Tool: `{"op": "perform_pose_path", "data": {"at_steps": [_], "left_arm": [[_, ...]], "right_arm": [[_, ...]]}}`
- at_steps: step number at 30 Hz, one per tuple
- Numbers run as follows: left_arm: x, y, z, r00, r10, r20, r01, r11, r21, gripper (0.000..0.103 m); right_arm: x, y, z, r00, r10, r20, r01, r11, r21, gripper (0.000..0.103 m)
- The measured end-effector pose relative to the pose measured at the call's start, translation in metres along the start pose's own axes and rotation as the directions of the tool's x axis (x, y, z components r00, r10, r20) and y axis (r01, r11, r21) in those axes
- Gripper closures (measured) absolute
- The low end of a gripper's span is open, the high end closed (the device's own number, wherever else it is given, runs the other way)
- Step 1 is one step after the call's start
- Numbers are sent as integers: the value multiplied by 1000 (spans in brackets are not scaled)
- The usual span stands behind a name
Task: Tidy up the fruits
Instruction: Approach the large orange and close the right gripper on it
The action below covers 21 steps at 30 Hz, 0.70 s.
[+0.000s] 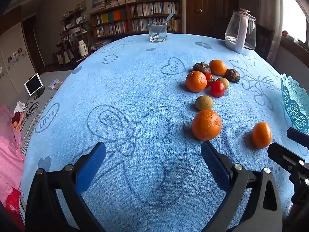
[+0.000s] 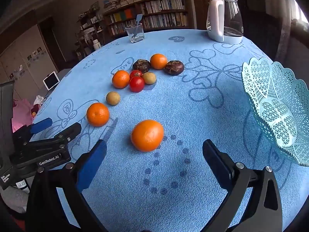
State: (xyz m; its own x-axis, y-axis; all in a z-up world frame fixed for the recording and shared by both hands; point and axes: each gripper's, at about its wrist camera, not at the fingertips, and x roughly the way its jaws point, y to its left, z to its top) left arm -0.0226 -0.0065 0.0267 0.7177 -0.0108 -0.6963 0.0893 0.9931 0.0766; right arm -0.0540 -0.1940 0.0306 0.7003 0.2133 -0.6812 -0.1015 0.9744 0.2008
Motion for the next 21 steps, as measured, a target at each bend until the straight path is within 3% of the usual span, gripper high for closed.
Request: {"op": "perform_pose_path", "data": {"at_steps": [8,9,17,21], "left_arm": [[-25,-2,12,996,31,88,-32,999,8,5],[-26,-1,13,995,32,93,-33,999,6,5],[-28,12,16,995,44,95,-41,999,-34,5],[-26,14,16,995,46,92,-42,998,-39,5]], "right_arm": [[-16,3,1,997,39,61,-40,999,15,2],[-10,-2,4,999,18,31,-18,1000,6,2],[-4,5,1,999,32,38,-32,999,-16,3],[1,5,2,999,47,24,-47,999,-15,12]]}}
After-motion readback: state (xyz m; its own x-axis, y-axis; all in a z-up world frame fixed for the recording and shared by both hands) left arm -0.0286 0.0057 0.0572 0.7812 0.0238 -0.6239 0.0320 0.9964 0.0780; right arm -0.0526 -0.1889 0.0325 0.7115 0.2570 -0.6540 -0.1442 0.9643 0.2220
